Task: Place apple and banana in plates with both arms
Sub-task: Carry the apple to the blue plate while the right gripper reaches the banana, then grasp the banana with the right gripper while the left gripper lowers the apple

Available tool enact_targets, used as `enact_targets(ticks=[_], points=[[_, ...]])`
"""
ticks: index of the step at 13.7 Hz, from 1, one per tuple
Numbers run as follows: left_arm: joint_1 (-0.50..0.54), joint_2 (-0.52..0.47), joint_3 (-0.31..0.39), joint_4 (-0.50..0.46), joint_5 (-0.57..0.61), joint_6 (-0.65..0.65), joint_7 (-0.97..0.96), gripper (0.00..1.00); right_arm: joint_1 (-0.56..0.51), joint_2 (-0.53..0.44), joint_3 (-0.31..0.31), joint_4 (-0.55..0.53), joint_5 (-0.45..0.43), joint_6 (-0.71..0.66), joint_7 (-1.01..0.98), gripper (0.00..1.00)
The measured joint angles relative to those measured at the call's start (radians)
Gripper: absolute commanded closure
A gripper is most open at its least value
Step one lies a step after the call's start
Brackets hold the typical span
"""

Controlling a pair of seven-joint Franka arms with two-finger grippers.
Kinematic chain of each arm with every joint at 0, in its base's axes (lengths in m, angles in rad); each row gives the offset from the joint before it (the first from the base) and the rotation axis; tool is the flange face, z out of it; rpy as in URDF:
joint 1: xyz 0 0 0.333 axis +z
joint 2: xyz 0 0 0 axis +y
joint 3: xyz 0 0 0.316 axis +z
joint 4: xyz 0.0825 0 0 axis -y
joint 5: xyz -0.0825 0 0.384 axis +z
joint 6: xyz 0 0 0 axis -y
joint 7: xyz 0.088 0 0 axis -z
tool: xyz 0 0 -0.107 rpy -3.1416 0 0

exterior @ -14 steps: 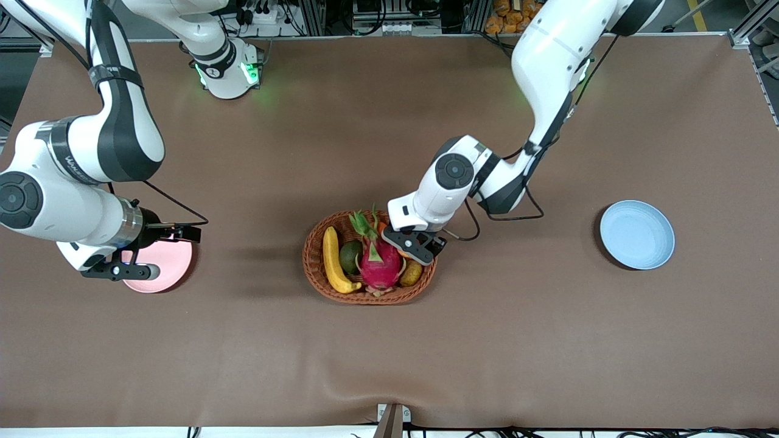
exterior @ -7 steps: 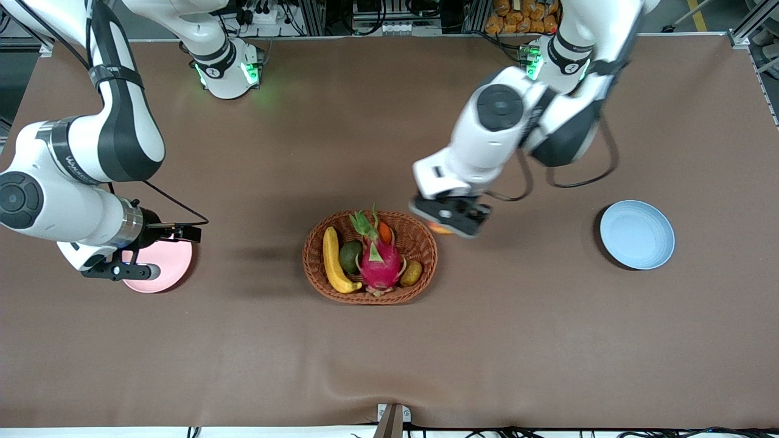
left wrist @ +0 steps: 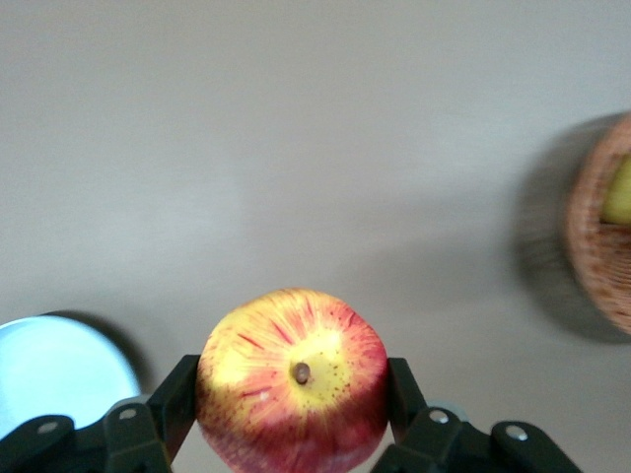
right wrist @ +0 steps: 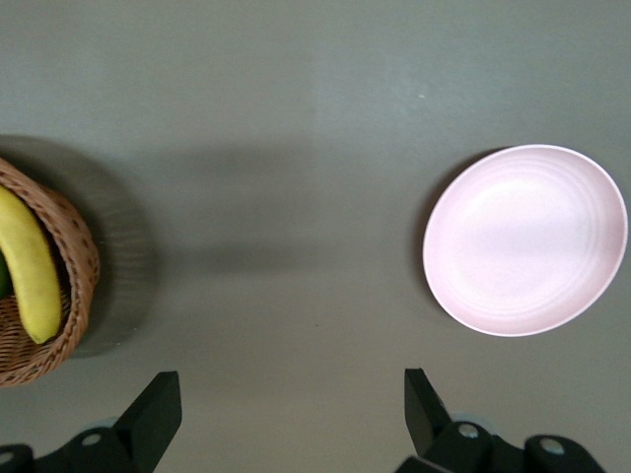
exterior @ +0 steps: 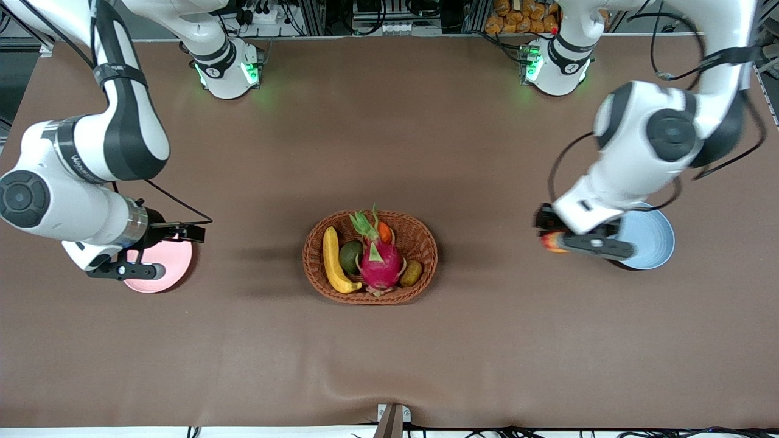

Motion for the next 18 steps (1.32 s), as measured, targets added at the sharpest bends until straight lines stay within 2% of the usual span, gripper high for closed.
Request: enact_targets(ticks=[3,5,7,12,15,18], points=[[0.207,-0.045,0.001,-0.161,-0.03,0.165,0.289,1.0,0.062,0.012,0.003,-0.003,0.002,0.105,0.0,0.0],[0.348,-0.042,0.003,-0.275,-0.131,0.295,0.525,1.0,0.133,0.054,0.005,-0.009,0.004,0.197,0.003,0.0],[0.44,-0.04,0.004,-0.369,-0.194,0.369,0.675,1.0,0.198,0.116,0.005,-0.014,0.004,0.278,0.01,0.0],[0.52,-0.013,0.002,-0.537,-0.205,0.638,0.814,1.0,0.278,0.223,0.004,-0.015,0.004,0.387,0.009,0.0],[0.56,0.032,-0.012,-0.549,-0.237,0.674,0.853,0.99,0.324,0.251,0.004,-0.015,0.004,0.401,0.026,0.0],[0.568,0.05,-0.052,-0.546,-0.303,0.678,0.862,0.91,0.372,0.287,0.004,-0.015,0.005,0.424,0.105,0.02]])
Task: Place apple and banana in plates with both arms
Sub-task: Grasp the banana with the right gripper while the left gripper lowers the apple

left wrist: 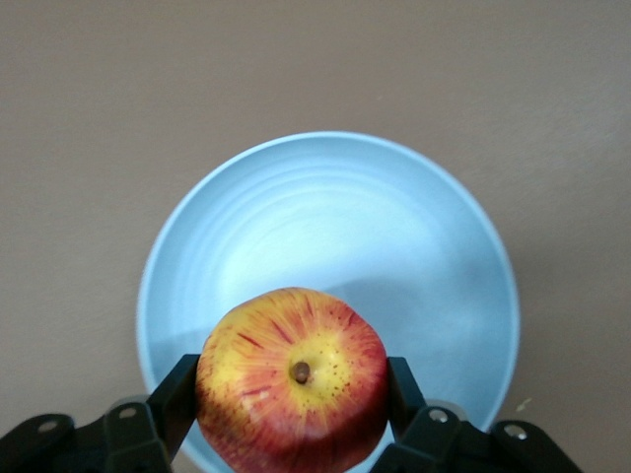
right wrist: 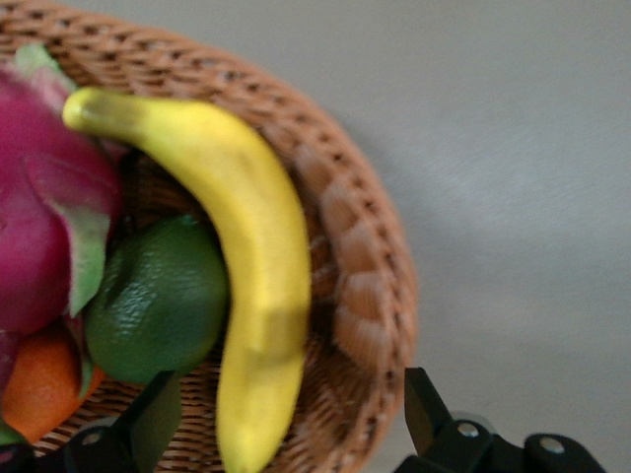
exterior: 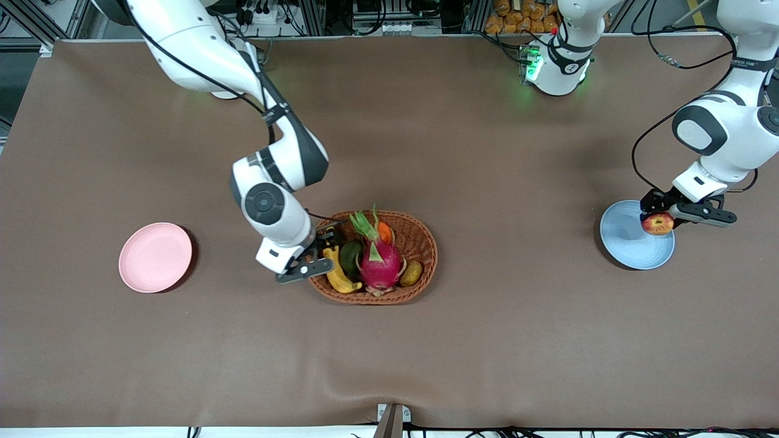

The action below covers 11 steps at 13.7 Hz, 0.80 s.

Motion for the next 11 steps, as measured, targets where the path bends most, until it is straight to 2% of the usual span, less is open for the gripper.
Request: enact_targets(ticks=[1,4,5,6,7,8,11], points=[[0.0,0.011,-0.014,0.002,-0.021,0.0,0.0,0.85,0.012,0.007,0.0,0.0,0.0,0.0,0.015,0.08],[0.0,0.05,-0.034,0.016,-0.038,0.011,0.005,0.74,0.02,0.015,-0.002,-0.006,0.0,-0.002,0.022,0.15],[0.002,0.06,-0.034,0.023,-0.038,0.013,0.013,0.65,0.02,0.015,-0.005,-0.01,0.0,-0.002,0.022,0.2],[0.006,0.068,-0.034,0.031,-0.039,0.013,0.02,0.46,0.02,0.016,-0.006,-0.014,0.0,-0.003,0.022,0.26],[0.011,0.074,-0.034,0.036,-0.039,0.013,0.027,0.11,0.02,0.016,-0.007,-0.018,0.0,-0.003,0.022,0.31],[0.015,0.078,-0.034,0.041,-0.039,0.013,0.033,0.0,0.02,0.016,-0.007,-0.024,0.0,-0.003,0.022,0.32],[0.017,0.081,-0.034,0.053,-0.04,0.013,0.068,0.0,0.022,0.017,-0.004,-0.038,0.0,-0.001,0.022,0.33]])
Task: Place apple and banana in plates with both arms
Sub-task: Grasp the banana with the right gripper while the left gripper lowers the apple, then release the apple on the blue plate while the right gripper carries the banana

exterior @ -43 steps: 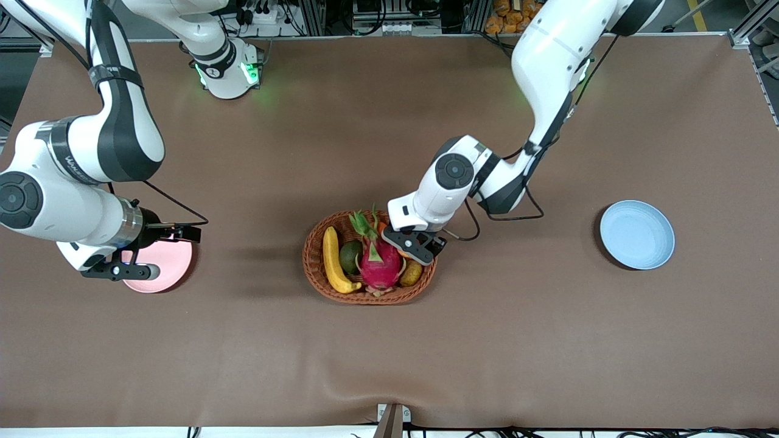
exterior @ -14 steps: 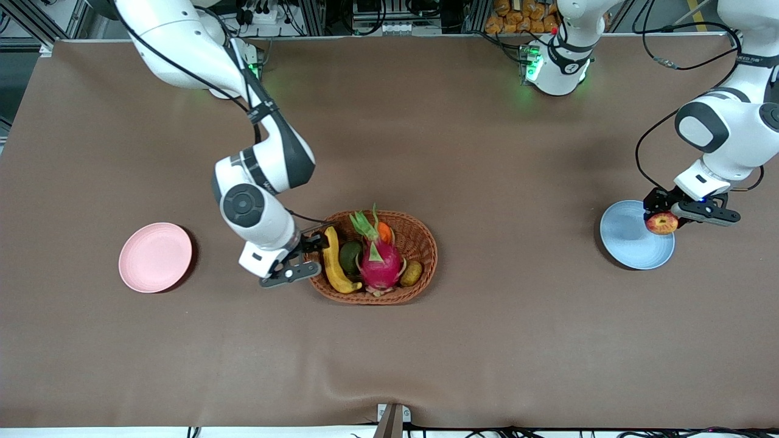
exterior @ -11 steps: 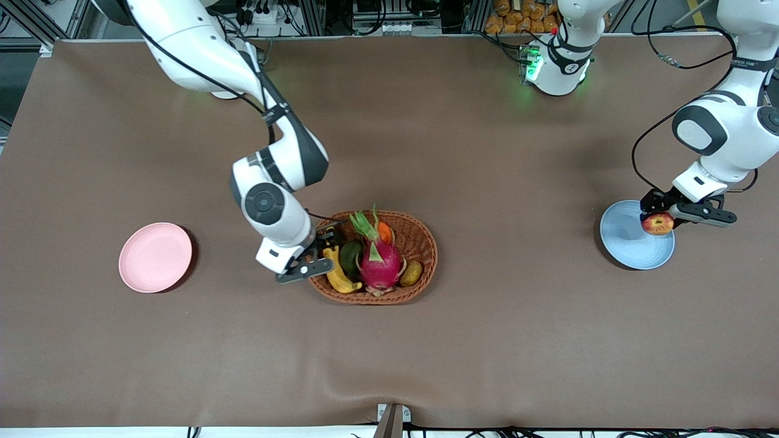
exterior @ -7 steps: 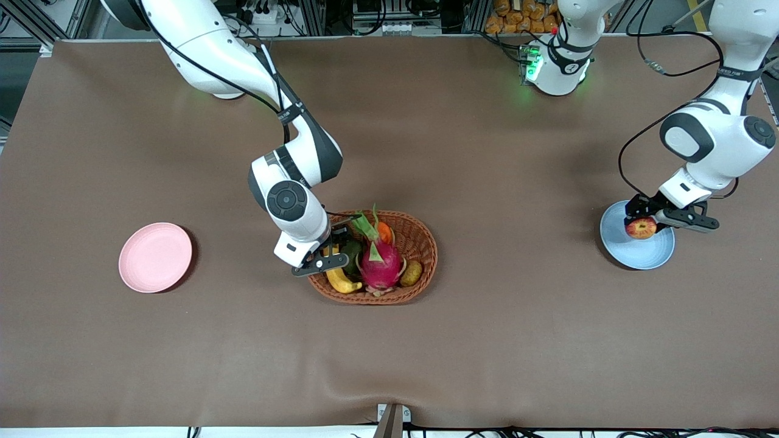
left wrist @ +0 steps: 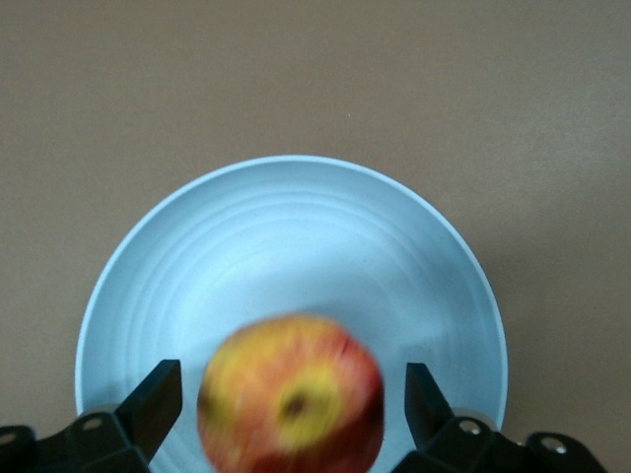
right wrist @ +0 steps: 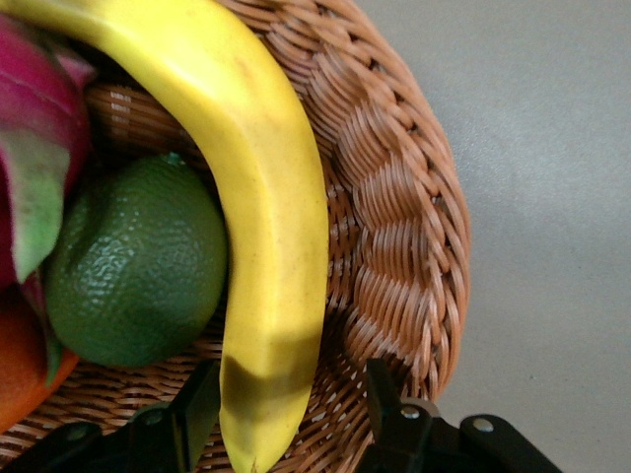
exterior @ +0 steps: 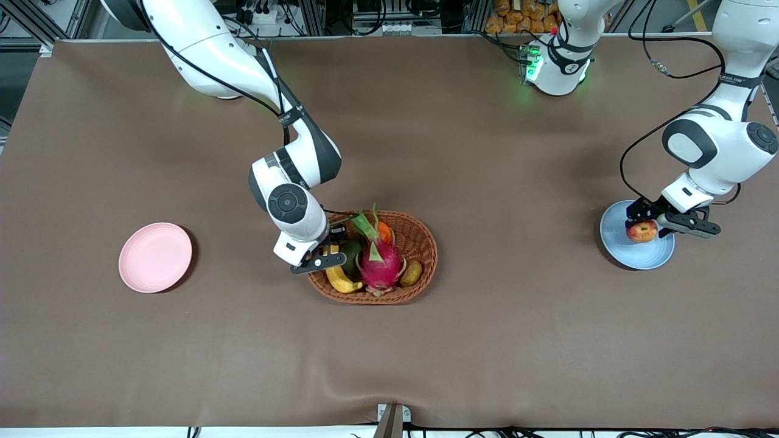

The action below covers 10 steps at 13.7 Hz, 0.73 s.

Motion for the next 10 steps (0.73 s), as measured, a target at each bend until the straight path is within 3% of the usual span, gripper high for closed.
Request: enact_targets(ticks=[5,8,9,10], points=[[-0.001,-0.002,-0.006,0.048,0.0,-0.036,0.005,0.0,0.006,0.006,0.0,-0.004,0.0,0.011,0.0,0.33],[-0.004,-0.03,-0.011,0.181,0.0,-0.269,0.005,0.0,0.012,0.012,0.0,-0.013,0.0,0.036,0.0,0.34],[-0.005,-0.042,-0.011,0.249,0.0,-0.38,0.0,0.0,0.015,0.017,0.0,-0.014,0.0,0.048,0.0,0.45],[-0.006,-0.053,-0.011,0.319,0.001,-0.48,-0.02,0.0,0.018,0.022,0.0,-0.014,0.0,0.055,0.0,0.68]])
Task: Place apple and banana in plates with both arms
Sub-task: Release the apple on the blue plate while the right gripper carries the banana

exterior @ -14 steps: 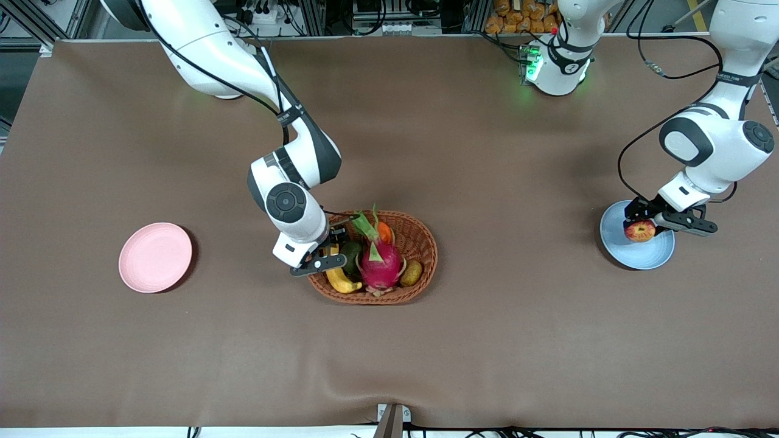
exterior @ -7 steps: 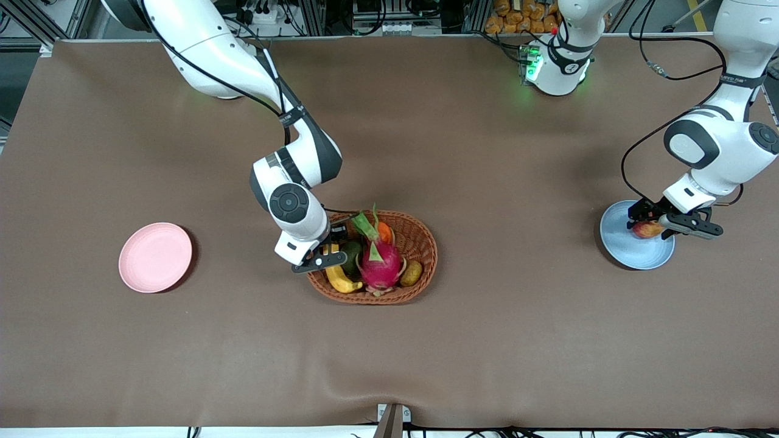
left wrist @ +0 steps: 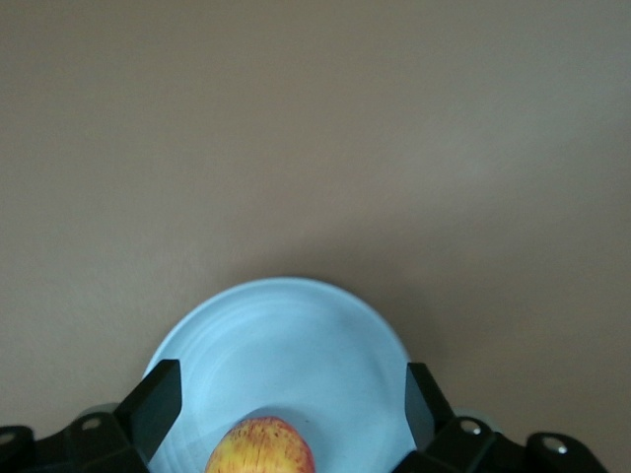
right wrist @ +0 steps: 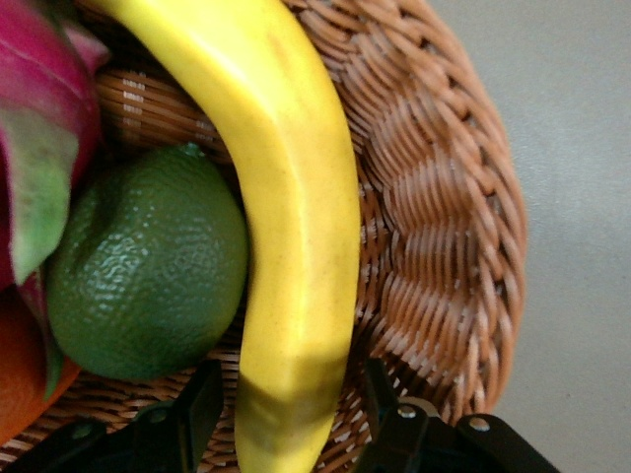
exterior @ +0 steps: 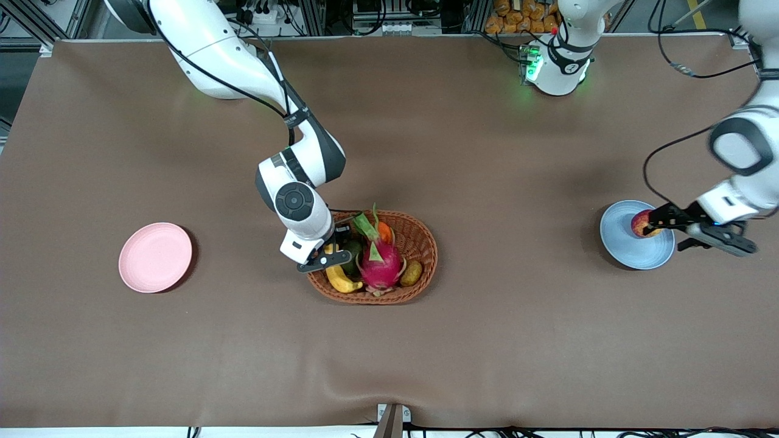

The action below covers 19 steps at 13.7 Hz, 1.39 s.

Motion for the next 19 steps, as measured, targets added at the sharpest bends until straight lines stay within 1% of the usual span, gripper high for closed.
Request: enact_targets(ticks=[1,2,3,7,11,13,14,16,17,18,19], points=[[-0.001,-0.006,0.0,0.053,0.013,-0.06,-0.026,0.0,0.004,0.006,0.0,0.0,0.0,0.008,0.0,0.86],[-0.006,-0.007,-0.001,0.088,0.038,-0.089,-0.062,0.0,0.008,0.012,0.0,0.0,0.0,0.012,0.001,0.96],[-0.013,-0.007,-0.002,0.109,0.058,-0.099,-0.097,0.0,0.01,0.013,0.0,0.0,0.0,0.019,0.002,1.0],[-0.029,-0.004,-0.006,0.128,0.065,-0.101,-0.137,0.0,0.008,-0.013,-0.01,0.014,0.0,-0.007,0.002,1.0],[-0.041,0.003,-0.008,0.138,0.065,-0.114,-0.168,0.0,-0.025,-0.126,-0.021,0.029,0.0,-0.124,0.002,1.0],[-0.107,0.001,0.008,0.149,0.066,-0.141,-0.244,0.0,-0.077,-0.181,-0.026,0.029,0.0,-0.174,0.002,1.0],[-0.17,-0.006,0.046,0.159,0.066,-0.162,-0.284,0.0,-0.119,-0.202,-0.028,0.028,0.0,-0.198,0.002,1.0],[-0.332,-0.035,0.176,0.185,0.067,-0.232,-0.359,0.0,-0.23,-0.227,-0.033,0.027,0.0,-0.235,0.0,1.0],[-0.393,-0.055,0.226,0.203,0.068,-0.282,-0.397,0.0,-0.299,-0.231,-0.036,0.026,-0.001,-0.249,-0.003,1.0],[-0.421,-0.075,0.249,0.228,0.076,-0.343,-0.437,0.0,-0.369,-0.231,-0.037,0.023,-0.003,-0.254,-0.008,1.0],[-0.43,-0.094,0.257,0.259,0.094,-0.413,-0.476,0.0,-0.439,-0.229,-0.038,0.015,-0.007,-0.254,-0.016,1.0]])
